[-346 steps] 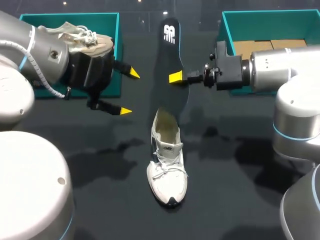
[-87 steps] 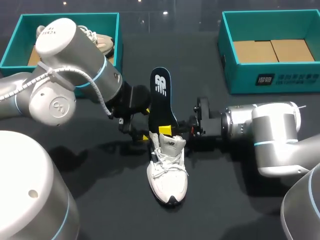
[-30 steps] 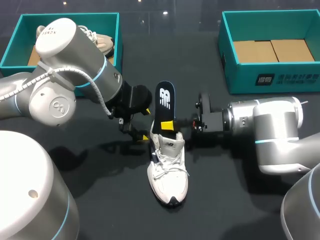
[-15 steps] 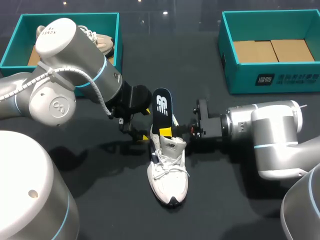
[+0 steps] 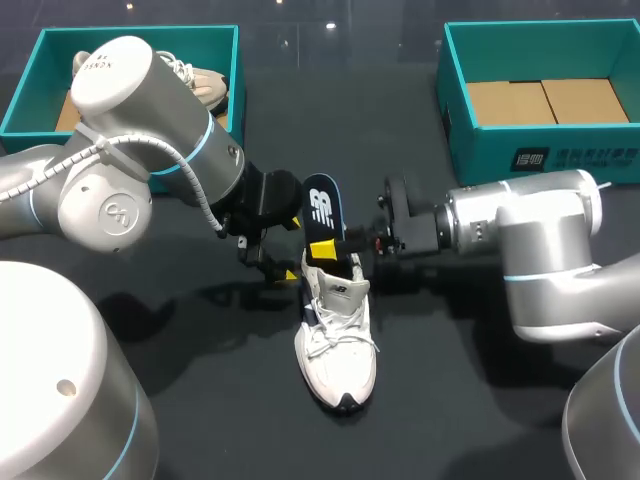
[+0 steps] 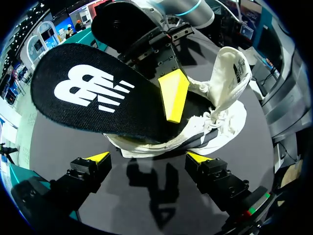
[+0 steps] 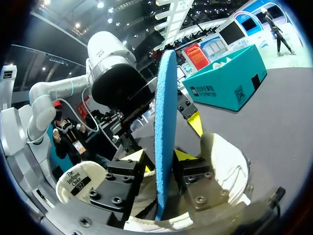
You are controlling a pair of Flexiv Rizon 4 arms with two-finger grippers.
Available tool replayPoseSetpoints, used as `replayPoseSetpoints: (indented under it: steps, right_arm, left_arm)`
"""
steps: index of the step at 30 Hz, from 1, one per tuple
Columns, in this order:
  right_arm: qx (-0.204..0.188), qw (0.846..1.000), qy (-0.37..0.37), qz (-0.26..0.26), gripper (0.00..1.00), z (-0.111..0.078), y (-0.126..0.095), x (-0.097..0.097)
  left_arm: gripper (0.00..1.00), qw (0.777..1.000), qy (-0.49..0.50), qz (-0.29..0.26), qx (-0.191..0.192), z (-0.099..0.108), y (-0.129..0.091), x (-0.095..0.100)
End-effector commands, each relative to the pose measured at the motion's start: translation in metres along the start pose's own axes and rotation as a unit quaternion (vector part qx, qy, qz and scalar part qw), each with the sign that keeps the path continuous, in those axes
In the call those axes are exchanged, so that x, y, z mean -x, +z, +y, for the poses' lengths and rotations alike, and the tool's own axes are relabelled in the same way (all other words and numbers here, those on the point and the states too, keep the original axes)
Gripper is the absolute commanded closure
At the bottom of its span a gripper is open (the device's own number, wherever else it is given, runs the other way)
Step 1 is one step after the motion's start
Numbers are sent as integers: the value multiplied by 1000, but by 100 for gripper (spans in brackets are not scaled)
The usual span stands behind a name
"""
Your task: Take the shoe out of the shoebox, open the shoe tongue, remove and reinsert the insole, then place the shoe into the shoebox
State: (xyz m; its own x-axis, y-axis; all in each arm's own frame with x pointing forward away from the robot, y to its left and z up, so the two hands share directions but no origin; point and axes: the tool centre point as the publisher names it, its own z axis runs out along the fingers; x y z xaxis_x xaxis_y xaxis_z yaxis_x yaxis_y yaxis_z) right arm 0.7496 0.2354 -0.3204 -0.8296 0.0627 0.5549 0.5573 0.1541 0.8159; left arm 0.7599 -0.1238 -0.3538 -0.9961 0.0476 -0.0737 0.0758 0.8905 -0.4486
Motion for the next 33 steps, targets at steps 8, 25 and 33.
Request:
replayPoseSetpoints:
  steps: [8,25,33]
  right_arm:
    - [-3,1000,0,-2,76,21,-13,14]
    - [10,997,76,25,100,-23,-13,18]
    - [7,995,92,21,100,-40,-10,5]
  left_arm:
    - [0,1000,0,0,1,0,1,0]
    - [0,1000,0,0,1,0,1,0]
    - [0,1000,0,0,1,0,1,0]
